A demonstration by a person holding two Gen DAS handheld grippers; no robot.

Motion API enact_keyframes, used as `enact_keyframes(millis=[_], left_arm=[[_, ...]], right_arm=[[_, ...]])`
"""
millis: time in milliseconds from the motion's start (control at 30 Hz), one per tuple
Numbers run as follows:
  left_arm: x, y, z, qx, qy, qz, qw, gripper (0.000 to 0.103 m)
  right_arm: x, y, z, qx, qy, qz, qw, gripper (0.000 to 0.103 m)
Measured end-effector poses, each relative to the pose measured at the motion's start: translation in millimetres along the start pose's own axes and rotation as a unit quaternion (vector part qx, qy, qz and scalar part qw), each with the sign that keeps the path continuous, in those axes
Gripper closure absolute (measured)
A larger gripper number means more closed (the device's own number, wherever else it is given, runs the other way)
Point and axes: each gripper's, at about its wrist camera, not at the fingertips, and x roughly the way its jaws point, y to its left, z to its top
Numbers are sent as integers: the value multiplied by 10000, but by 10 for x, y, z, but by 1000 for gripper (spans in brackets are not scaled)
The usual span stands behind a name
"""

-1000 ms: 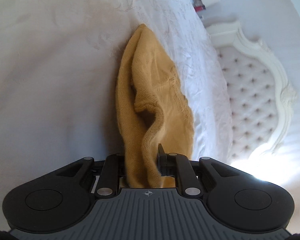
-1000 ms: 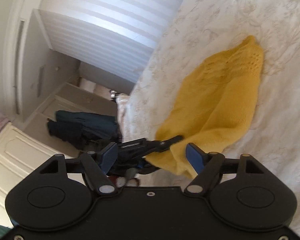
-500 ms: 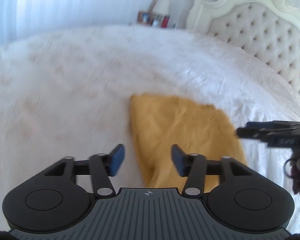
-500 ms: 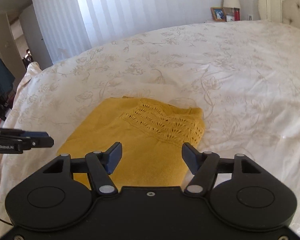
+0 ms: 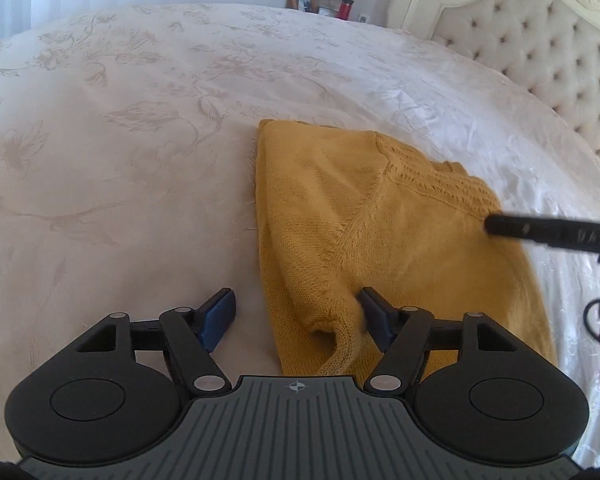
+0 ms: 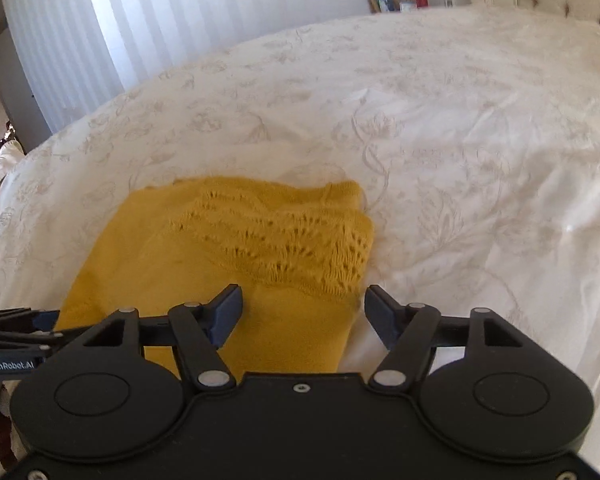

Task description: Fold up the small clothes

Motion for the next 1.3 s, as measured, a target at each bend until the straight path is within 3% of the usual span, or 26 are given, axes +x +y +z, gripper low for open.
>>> enact_keyframes(millis=[100,367,500,567,700,833,933,1000,1100,1167,1233,1267,1300], left_arm=[[36,-26,2,-76,4,-1,10000,34],[44,-33,-12,-68,-29,-3,10000,32],[-39,59,-19,-321,-68,-50,9994,32],[-119,136,-28,-550,-129,-7,9984,32],[-206,296,-94,-826,-158,172,9963,32],[-244,304,-111,-799,-96,268,9964,32],[-266,284,-129,-728,-23,355,9967,32],[-285,273,-144,-706,-4,397,9967,32],[-373,261,-146,-792,-57,432,9959,32],[-475,238,-147,-832,-150,494,9952,32],[-605,190,-137,-784,-280,524,9952,32],[-661,149,-115,-749,-283,511,9955,32],[-728,107,-101,-699,-280,493,9959,32]], right_arm=[[90,108,126,-139,-100,9,9999,32],[806,64,292,-221,320,-353,9986,30],[751,-47,352,-94,277,-499,9983,29],[591,-47,378,-96,12,-534,9985,29],[372,134,417,-298,-293,-179,9990,29],[512,473,388,-805,-32,9,9968,28],[749,634,336,-930,430,-98,9947,28],[820,689,300,-973,515,-224,9937,25],[704,663,355,-831,528,-181,9950,25],[446,659,398,-778,315,-191,9963,24],[122,667,430,-725,27,-276,9970,13],[-38,675,437,-672,-63,-246,9974,0],[-206,688,429,-624,-125,-218,9977,1]])
